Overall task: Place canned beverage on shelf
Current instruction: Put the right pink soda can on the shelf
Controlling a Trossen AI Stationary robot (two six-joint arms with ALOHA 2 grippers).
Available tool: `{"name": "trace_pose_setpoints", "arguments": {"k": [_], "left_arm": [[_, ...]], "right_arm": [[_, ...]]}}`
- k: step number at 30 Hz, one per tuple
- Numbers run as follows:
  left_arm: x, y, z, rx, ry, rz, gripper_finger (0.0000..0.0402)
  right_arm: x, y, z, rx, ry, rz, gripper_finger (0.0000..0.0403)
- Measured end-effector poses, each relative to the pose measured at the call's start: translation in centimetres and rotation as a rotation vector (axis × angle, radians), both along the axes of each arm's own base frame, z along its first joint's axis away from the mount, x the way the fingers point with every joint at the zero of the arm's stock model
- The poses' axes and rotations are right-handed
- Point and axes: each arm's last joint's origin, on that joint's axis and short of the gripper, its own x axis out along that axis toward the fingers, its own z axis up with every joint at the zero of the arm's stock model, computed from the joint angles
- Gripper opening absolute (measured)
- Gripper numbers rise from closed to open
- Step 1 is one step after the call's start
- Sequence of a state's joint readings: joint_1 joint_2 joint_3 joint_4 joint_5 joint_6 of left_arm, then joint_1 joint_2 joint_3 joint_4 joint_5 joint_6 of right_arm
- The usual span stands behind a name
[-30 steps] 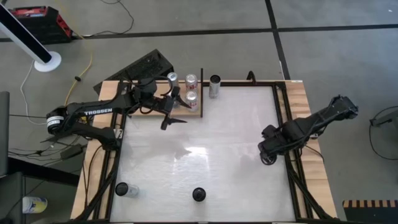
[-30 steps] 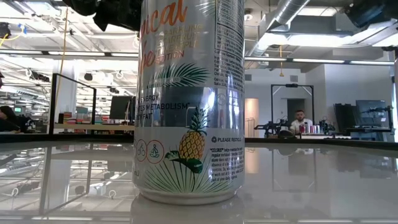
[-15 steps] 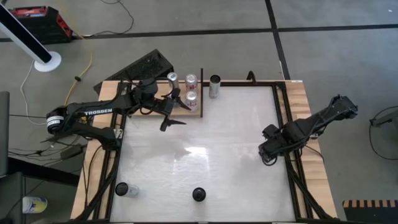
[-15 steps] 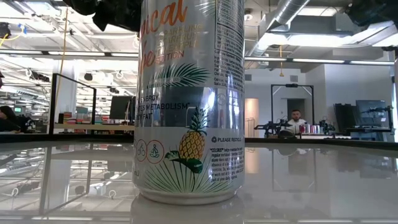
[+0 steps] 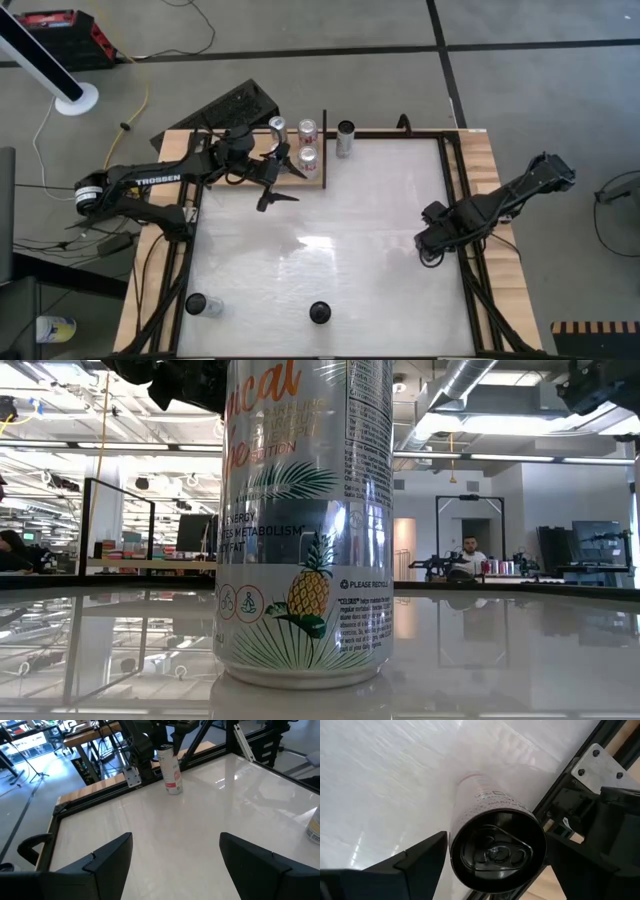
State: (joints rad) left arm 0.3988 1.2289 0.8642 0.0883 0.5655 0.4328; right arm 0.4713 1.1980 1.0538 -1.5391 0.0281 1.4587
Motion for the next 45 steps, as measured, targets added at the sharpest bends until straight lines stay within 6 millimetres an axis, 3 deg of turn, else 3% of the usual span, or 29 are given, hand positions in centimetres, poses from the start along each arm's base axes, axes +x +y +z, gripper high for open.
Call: {"name": "trace_pose_setpoints", "arguments": {"k": [7, 10, 13, 21, 27, 34, 45], "left_arm": [[0.0, -0.1, 0.1, -0.010, -0.007, -0.010, 0.0284], [0.7, -0.7, -0.2, -0.057, -0.016, -0.102, 0.0284], [2.1, -1.8, -1.2, -0.097, -0.004, -0.218, 0.0284], [6.5, -5.3, -3.5, -0.114, -0.107, -0.312, 0.0284], [9.4, -6.9, -4.9, -0.249, -0.210, -0.215, 0.0284], [13.1, -6.4, -5.8, -0.452, -0.079, -0.139, 0.0284], [14.2, -6.0, -6.6, -0.405, 0.050, -0.017, 0.0284]], "right_arm": [[0.1, 0.1, 0.0, 0.014, -0.008, 0.059, 0.0319], [0.4, 0.2, 0.0, 0.029, -0.034, 0.116, 0.0294], [1.0, 0.4, 0.0, 0.042, -0.094, 0.190, 0.0283], [3.4, 0.9, 1.6, 0.031, -0.366, 0.343, 0.0280], [5.3, 0.3, 2.7, -0.033, -0.480, 0.460, 0.0280], [8.4, -0.9, 3.1, -0.112, -0.551, 0.648, 0.0280], [12.8, -1.4, 2.8, -0.205, -0.526, 0.886, 0.0279]]}}
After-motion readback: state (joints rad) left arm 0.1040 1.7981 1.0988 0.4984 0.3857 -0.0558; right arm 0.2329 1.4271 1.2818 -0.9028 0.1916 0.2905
